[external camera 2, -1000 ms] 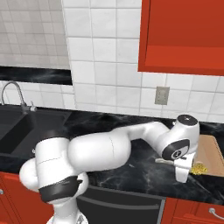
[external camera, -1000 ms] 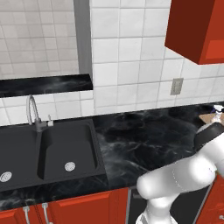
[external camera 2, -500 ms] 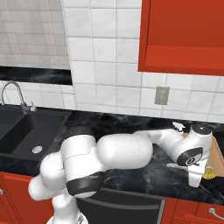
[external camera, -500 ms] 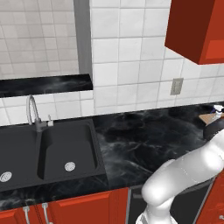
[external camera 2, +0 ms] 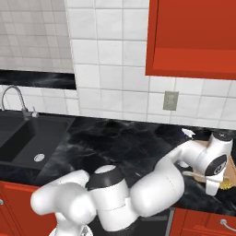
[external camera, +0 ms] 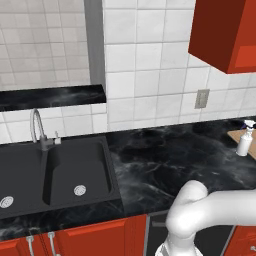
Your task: Grab the spray bottle from the cabinet, then place it next to the cutting board for sanitizing. Then grab the dish brush from the countertop next to the sink and place it next to the cutting board.
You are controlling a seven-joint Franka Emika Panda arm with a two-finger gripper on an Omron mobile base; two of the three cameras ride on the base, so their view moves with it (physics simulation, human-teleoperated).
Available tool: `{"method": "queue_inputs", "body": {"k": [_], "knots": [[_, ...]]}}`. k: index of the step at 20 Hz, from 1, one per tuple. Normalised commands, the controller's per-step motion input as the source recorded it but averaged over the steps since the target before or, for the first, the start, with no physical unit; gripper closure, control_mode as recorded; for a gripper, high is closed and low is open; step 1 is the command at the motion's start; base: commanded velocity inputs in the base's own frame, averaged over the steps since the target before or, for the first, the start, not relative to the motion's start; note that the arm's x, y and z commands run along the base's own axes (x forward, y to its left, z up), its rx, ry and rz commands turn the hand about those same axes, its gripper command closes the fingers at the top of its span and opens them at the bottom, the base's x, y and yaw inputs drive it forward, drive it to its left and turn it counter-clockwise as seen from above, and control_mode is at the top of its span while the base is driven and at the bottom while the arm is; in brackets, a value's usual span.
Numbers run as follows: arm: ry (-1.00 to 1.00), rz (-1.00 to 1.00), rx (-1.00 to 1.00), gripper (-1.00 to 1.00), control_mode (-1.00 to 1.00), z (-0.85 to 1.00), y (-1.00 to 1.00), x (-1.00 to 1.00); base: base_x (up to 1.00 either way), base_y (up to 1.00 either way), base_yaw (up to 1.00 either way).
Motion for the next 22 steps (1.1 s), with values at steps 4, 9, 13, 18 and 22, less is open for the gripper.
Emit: {"method": "queue_inputs", "body": {"k": [4,9,13,18,22], "knots": [[0.00,0.00,0.00,1.00,-1.00,-0.45,-0.18,0.02,0.00,0.00,0.00],[0.00,0.00,0.00,1.00,-1.00,-0.47,-0.01,0.00,0.00,0.00,0.00],[0.00,0.00,0.00,1.00,-1.00,-0.50,0.00,0.01,0.00,0.00,0.00],[0.00,0.00,0.00,-1.00,-1.00,-0.50,0.00,0.09,0.00,0.00,0.00],[0.00,0.00,0.00,-1.00,-1.00,-0.26,0.00,0.27,0.00,0.00,0.00]]}}
